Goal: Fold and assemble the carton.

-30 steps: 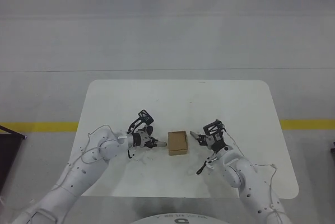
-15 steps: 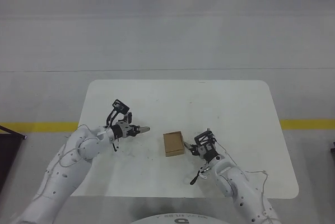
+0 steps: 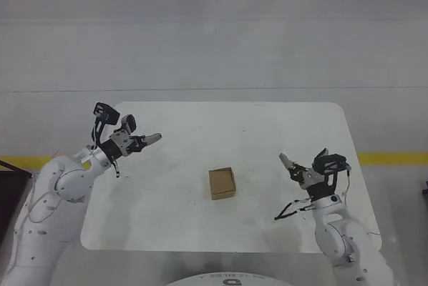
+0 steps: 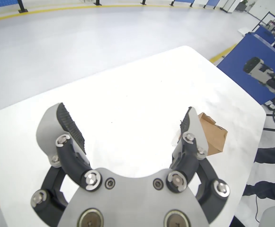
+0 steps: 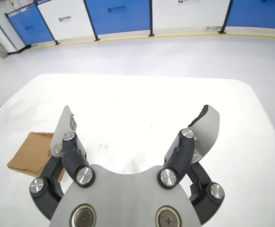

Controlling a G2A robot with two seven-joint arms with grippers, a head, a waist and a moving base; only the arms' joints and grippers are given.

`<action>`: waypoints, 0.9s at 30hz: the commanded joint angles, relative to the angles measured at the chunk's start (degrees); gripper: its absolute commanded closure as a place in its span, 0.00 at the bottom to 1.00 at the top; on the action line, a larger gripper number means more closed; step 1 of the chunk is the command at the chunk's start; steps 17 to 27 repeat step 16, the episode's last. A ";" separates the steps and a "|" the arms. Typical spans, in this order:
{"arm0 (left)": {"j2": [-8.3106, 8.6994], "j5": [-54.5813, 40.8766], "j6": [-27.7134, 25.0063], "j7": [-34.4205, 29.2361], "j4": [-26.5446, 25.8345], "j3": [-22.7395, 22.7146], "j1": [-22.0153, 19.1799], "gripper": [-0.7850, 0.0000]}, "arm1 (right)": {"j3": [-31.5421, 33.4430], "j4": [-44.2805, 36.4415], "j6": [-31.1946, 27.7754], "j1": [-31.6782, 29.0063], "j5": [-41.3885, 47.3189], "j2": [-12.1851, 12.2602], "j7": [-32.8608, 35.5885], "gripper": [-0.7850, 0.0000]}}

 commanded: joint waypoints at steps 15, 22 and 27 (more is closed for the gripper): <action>0.34 -0.07 -1.44 -1.03 0.02 -1.88 -0.69 0.00 | 2.66 -4.94 1.88 -3.60 0.24 -0.07 0.80 0.00; 0.34 -0.07 -1.44 -1.03 0.02 -1.88 -0.69 0.00 | 2.66 -4.94 1.88 -3.60 0.24 -0.07 0.80 0.00; 0.34 -0.07 -1.44 -1.03 0.02 -1.88 -0.69 0.00 | 2.66 -4.94 1.88 -3.60 0.24 -0.07 0.80 0.00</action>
